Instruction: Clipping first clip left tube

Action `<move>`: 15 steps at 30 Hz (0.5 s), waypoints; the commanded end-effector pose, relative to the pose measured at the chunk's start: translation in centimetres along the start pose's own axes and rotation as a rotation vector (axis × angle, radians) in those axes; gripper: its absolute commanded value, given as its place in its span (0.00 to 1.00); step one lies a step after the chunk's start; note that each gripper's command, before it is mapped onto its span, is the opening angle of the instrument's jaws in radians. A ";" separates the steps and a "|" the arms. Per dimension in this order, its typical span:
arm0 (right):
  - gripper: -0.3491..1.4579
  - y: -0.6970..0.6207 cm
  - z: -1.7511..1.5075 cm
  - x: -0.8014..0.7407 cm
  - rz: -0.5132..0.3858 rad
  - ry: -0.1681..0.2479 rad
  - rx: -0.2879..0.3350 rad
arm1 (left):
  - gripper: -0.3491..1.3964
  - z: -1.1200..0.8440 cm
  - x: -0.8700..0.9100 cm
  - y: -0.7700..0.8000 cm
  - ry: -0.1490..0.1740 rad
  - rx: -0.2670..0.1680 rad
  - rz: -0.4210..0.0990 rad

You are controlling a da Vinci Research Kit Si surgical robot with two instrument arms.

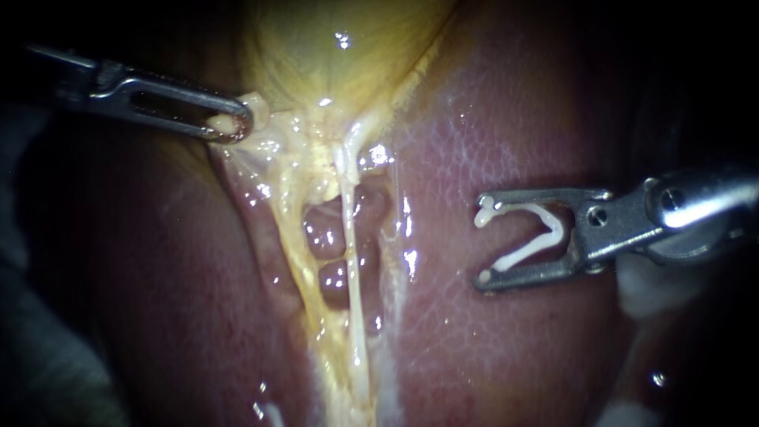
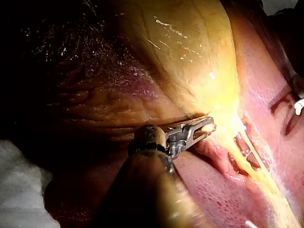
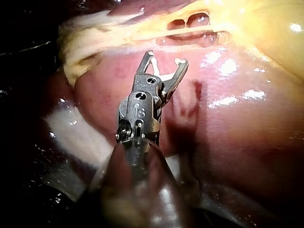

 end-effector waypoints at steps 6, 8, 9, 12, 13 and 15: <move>0.47 0.00 0.11 0.05 0.003 0.015 0.034 | 0.00 0.00 -0.01 0.01 0.001 0.001 0.000; 0.47 -0.01 0.21 0.08 0.005 0.045 0.055 | 0.00 0.00 -0.01 0.01 0.001 0.001 -0.001; 0.47 -0.01 0.27 0.09 0.005 0.059 0.072 | 0.00 0.00 -0.01 0.01 0.001 0.001 -0.001; 0.47 -0.05 0.49 0.12 0.049 0.092 0.128 | 0.00 0.00 -0.01 0.01 0.001 0.001 0.000; 0.47 -0.06 0.56 0.12 0.062 0.098 0.136 | 0.00 0.00 -0.01 0.01 0.001 0.001 0.000; 0.47 -0.09 0.71 0.12 0.086 0.112 0.155 | 0.00 0.00 -0.01 0.01 0.001 0.001 0.000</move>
